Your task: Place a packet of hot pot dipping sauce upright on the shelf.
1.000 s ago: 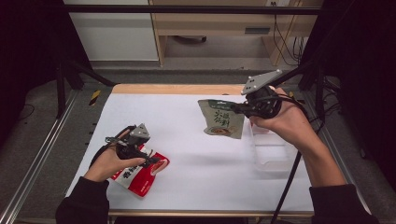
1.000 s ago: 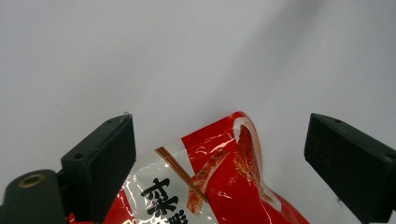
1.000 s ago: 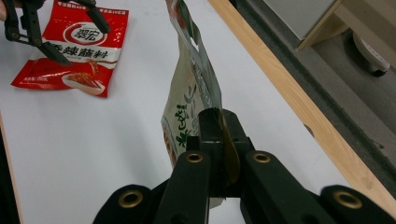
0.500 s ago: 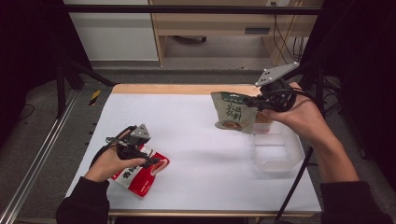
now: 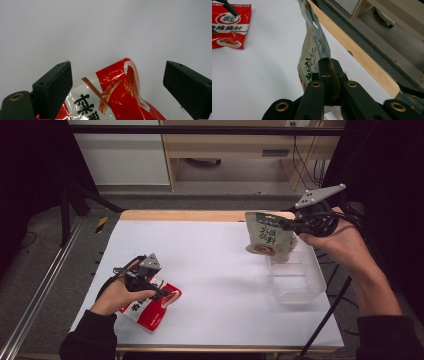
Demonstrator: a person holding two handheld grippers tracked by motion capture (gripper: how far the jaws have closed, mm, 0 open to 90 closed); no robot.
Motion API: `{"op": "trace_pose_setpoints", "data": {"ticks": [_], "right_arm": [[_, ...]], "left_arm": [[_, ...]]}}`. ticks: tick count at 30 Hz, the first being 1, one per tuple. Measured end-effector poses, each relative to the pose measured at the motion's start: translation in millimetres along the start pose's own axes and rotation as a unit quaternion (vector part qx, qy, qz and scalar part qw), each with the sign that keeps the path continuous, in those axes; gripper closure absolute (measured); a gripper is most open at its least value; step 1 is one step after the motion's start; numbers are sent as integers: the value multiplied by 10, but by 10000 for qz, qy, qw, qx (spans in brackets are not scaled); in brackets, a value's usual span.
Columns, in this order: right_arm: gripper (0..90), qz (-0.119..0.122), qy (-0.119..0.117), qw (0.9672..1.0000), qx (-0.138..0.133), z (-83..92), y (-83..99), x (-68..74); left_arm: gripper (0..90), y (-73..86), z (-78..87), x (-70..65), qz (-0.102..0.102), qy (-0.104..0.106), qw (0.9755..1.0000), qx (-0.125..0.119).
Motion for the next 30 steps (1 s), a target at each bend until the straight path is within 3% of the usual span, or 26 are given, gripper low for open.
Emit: {"op": "trace_pose_setpoints", "data": {"ticks": [17,30], "right_arm": [[900,-322,143,9993,147,21,362,-300],[900,-233,85,9989,394,-65,660,-543]], "left_arm": [[87,18,4,3,13,-45,10000,30],[86,86,-64,31,81,-15,9998,160]]}}
Point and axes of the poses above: each handheld gripper's, and its own axes: z roughly backward along the jaws, y roughly out of its underside, x roughly to its left, the point moved 10 cm from there along -z, roughly forward along the jaws, and after that the axes turned 7 degrees about y, right-handed, at the moved point
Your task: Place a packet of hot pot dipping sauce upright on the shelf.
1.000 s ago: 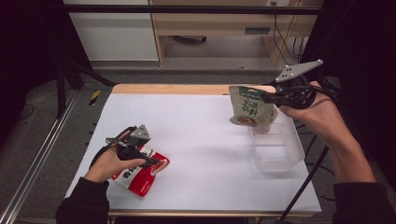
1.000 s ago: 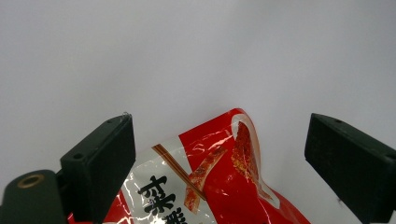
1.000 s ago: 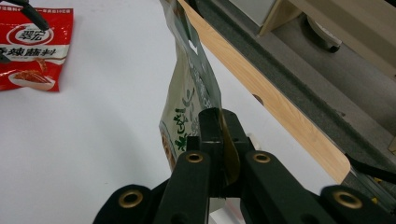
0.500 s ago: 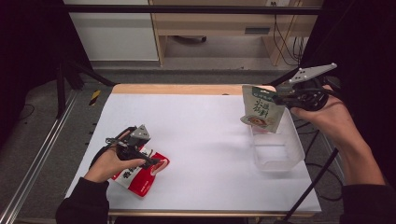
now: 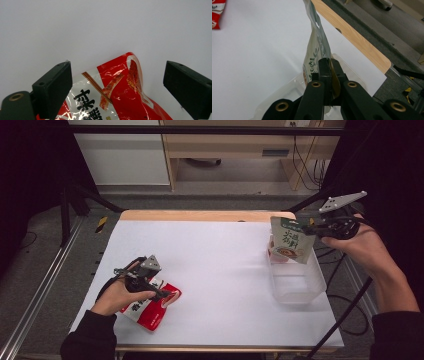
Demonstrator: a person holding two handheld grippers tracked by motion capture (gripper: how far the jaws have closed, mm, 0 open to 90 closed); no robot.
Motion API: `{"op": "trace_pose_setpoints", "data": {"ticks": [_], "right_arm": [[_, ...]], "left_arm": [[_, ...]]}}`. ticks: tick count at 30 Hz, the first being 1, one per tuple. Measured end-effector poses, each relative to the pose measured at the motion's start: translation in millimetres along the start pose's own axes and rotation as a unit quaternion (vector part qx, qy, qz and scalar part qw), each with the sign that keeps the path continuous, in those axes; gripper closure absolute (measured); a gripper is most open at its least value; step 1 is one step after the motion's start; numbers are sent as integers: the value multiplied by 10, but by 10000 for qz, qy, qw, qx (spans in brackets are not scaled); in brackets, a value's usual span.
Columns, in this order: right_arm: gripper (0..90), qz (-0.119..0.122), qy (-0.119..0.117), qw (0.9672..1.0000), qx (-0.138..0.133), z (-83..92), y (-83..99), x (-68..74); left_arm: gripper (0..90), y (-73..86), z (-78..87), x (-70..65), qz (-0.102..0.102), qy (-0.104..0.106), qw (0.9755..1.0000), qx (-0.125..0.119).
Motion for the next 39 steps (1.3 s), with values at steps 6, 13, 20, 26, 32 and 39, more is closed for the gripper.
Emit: {"op": "trace_pose_setpoints", "data": {"ticks": [6,13,20,26,32,39], "right_arm": [[900,7,-72,10000,64,-44,49,-65],[900,10,-118,9997,218,-183,78,-103],[900,35,-152,9995,278,-314,77,-140],[900,90,-114,9995,266,-363,28,-203],[900,127,-180,9992,322,-437,56,-174],[900,-154,-216,9996,132,-415,179,-169]], "left_arm": [[85,9,-11,10,7,-8,10000,23],[86,7,7,33,15,-10,10000,4],[85,13,29,48,47,-29,10000,-34],[85,11,34,51,68,-47,10000,-53],[85,9,40,42,44,-35,10000,-45],[85,6,76,54,58,-65,9999,-83]]}}
Point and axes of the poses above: each handheld gripper's, and its own axes: z roughly backward along the jaws, y roughly out of its underside, x roughly to its left, the point moved 10 cm from there along -z, roughly forward along the jaws, and after that the axes turned 7 degrees about y, right-handed, at the moved point
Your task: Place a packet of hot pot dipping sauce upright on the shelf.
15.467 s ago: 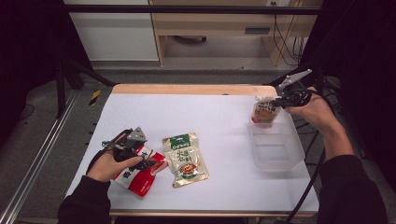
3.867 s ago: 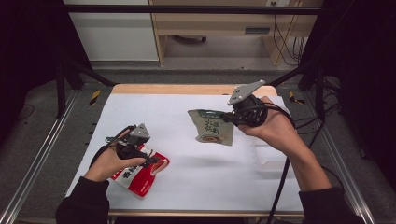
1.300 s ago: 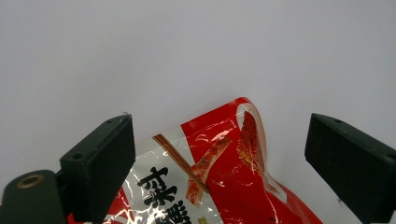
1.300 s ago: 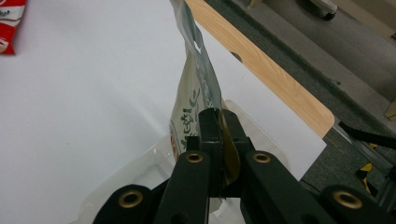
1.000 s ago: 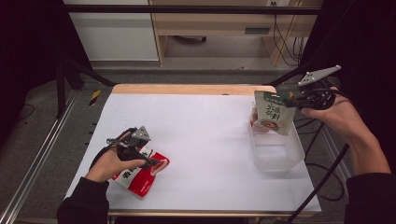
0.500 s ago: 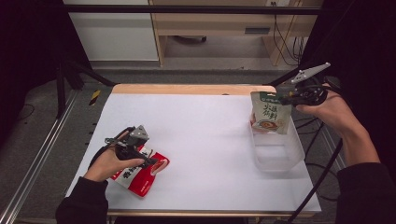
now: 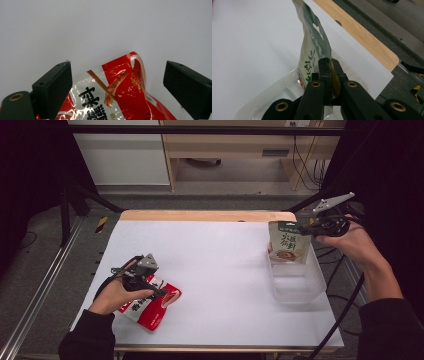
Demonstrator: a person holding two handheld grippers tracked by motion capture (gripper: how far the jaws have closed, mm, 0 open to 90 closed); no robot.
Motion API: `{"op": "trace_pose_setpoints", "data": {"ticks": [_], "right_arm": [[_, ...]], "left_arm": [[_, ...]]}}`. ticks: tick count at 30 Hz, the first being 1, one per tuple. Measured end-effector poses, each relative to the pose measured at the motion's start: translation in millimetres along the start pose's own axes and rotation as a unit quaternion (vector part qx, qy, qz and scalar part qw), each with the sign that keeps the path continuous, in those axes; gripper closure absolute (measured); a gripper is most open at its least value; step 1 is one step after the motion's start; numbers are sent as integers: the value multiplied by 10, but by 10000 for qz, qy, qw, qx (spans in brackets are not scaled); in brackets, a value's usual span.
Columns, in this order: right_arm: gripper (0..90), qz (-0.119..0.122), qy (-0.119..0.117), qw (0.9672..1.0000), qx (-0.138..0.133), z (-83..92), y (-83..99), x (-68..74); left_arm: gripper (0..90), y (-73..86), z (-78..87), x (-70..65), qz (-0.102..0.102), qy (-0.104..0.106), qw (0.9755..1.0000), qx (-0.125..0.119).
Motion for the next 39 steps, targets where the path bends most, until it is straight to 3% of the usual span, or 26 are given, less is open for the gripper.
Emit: {"op": "trace_pose_setpoints", "data": {"ticks": [10,14,24,31,39], "right_arm": [[900,-202,-47,9995,-219,48,162,47],[900,-281,-11,9995,-114,-1,258,42],[900,-628,-83,9979,-158,-110,406,23],[881,-894,164,9959,-35,-137,544,-108],[817,-896,257,9956,-33,-156,544,-130]], "left_arm": [[86,-18,62,22,40,-51,9999,-99],[86,-18,81,20,45,-50,9999,-118],[87,-3,105,41,93,-92,9998,-131],[86,8,90,37,74,-84,9999,-93],[86,13,109,45,92,-97,9998,-113]]}}
Point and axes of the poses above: each handheld gripper's, and its own axes: z roughly backward along the jaws, y roughly out of its underside, x roughly to its left, the point moved 10 cm from there along -z, roughly forward along the jaws, and after that the axes turned 7 degrees about y, right-handed, at the moved point
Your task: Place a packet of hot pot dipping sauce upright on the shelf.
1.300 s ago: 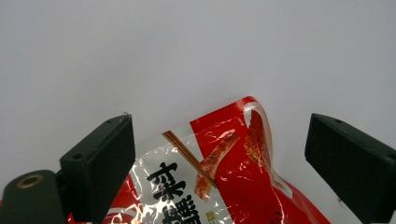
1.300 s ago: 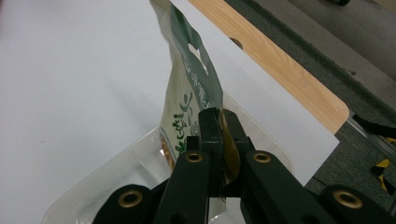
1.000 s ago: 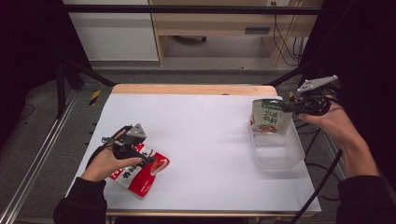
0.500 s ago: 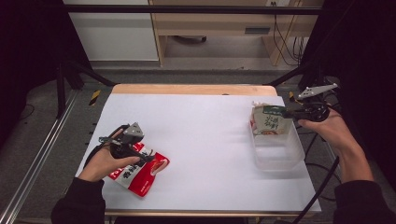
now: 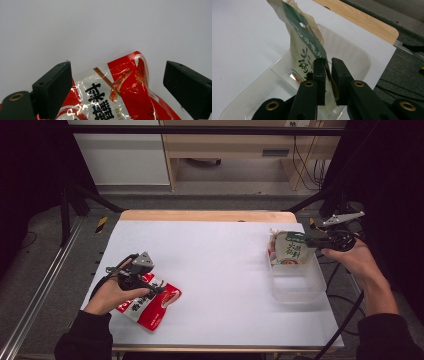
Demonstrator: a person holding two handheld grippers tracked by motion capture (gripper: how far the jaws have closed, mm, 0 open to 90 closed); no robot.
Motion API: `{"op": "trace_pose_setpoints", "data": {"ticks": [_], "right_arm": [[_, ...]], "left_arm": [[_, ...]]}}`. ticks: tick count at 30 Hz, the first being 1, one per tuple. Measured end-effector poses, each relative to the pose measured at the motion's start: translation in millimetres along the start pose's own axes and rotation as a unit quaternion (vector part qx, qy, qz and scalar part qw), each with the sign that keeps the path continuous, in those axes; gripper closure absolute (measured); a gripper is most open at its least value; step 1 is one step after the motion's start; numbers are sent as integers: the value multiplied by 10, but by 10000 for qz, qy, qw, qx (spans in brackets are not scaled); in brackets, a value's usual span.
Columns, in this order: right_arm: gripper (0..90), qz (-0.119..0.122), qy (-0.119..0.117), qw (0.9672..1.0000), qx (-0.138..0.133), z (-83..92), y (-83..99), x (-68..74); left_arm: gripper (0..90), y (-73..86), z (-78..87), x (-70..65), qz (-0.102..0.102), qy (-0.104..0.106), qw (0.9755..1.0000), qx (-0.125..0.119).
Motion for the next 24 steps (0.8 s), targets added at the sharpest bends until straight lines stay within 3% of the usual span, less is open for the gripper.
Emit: {"op": "trace_pose_setpoints", "data": {"ticks": [17,20,24], "right_arm": [[660,-115,81,9999,5,31,16,8],[591,-117,96,9999,-28,37,19,30],[411,-32,310,9995,-110,55,7,32]], "left_arm": [[86,13,-4,4,-17,-19,10000,34],[86,12,1,6,-12,-21,10000,21],[86,12,2,7,-14,-27,10000,23]]}}
Point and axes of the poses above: each handheld gripper's, and its own axes: z roughly backward along the jaws, y roughly out of its underside, x roughly to its left, the point moved 10 cm from there along -z, roughly forward along the jaws, and after that the axes turned 7 degrees about y, right-handed, at the moved point
